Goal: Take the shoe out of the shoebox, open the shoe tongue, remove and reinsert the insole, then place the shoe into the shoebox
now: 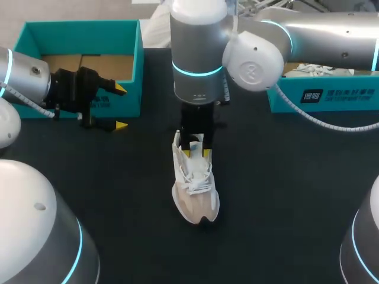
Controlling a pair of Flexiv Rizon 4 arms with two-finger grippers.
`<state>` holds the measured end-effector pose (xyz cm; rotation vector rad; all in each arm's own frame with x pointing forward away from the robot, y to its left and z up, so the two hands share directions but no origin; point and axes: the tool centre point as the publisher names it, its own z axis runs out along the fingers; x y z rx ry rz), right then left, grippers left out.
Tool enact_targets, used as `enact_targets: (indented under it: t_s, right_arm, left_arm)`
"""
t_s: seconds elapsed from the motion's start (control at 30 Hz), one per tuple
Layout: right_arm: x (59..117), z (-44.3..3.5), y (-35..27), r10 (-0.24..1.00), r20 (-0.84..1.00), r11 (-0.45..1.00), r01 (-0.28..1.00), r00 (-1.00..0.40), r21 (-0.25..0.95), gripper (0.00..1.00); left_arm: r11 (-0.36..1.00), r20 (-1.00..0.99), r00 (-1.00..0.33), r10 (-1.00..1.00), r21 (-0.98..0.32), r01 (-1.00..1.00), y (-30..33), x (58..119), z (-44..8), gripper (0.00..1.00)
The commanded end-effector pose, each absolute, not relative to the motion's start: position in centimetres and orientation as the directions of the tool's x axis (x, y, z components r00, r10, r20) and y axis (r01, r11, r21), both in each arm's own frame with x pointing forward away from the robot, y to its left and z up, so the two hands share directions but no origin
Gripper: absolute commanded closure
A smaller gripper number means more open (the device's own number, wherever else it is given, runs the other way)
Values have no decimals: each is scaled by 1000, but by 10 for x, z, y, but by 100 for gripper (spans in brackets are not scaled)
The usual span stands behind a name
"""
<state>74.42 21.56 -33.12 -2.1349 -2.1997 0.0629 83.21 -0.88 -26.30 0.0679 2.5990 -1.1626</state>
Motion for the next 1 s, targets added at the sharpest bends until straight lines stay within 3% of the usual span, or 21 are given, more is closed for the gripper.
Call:
enact_targets:
  t_s: [0.03, 0.7, 0.9, 1.0]
  right_arm:
    - [737, -312, 212, 999, 7, 31, 998, -31, -62, 63]
    - [751, -323, 214, 995, 60, 88, 995, -85, -43, 57]
    - [757, -294, 210, 954, 23, 299, 954, -299, 5, 51]
    - [766, -282, 215, 882, -15, 471, 882, -471, 13, 32]
  left_arm:
    - [675, -283, -956, -76, -720, 160, -9, 831, -263, 0]
    - [675, -283, -956, -76, -720, 160, -9, 831, -263, 0]
    - [675, -283, -956, -76, -720, 160, -9, 831, -263, 0]
    - [675, -283, -956, -76, -720, 160, -9, 831, -263, 0]
